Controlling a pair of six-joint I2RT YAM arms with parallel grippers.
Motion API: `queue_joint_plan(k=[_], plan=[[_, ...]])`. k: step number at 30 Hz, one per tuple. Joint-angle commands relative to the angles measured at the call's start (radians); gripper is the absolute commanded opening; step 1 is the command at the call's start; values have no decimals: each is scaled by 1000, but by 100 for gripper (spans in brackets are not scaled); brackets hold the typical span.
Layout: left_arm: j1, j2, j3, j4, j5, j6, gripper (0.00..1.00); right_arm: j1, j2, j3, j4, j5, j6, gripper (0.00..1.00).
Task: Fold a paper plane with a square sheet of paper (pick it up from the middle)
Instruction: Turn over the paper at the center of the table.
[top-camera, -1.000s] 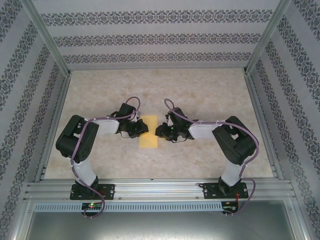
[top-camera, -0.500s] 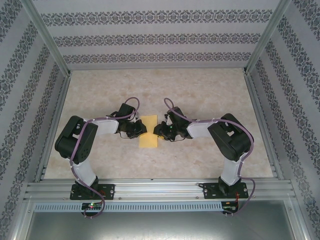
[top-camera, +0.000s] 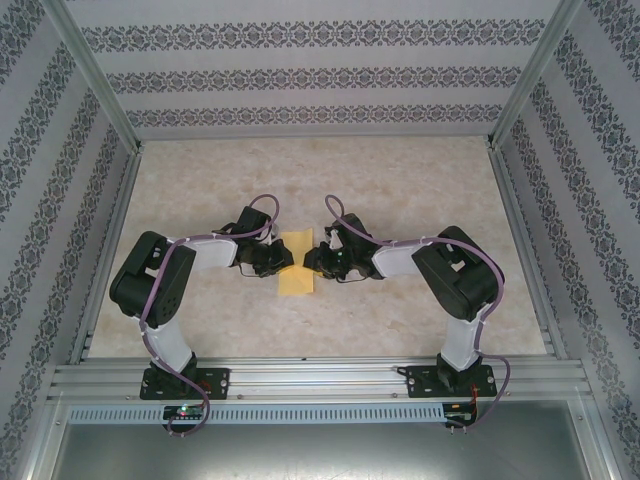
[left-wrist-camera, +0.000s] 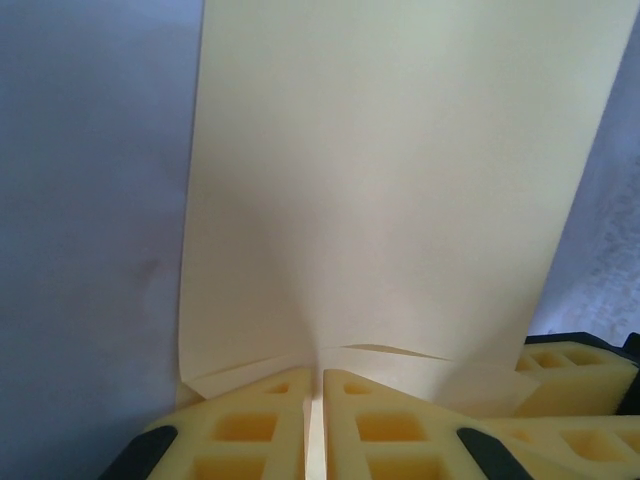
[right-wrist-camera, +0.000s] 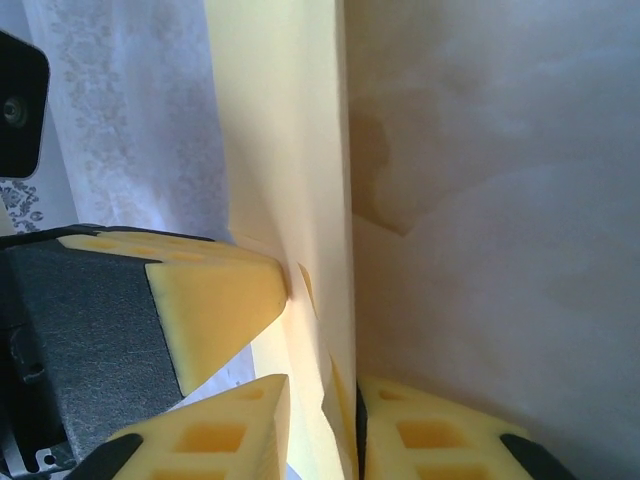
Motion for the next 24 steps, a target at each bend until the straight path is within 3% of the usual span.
queue_joint_plan(k=[1, 7, 13, 17, 24], plan=[[-6, -28, 8, -31, -18, 6, 14, 5, 17, -14, 25, -20, -15, 20], [-5, -108, 11, -55, -35, 3, 15, -7, -53, -19, -31, -8, -66, 9], [-5, -236, 23, -128, -131, 18, 16, -30, -201, 13, -289, 94, -210, 4], [-6, -337, 21, -178, -228, 30, 19, -47, -341, 40, -507, 248, -317, 4], [-6, -477, -13, -198, -359, 25, 24, -35, -558, 175, -931, 649, -487, 4]])
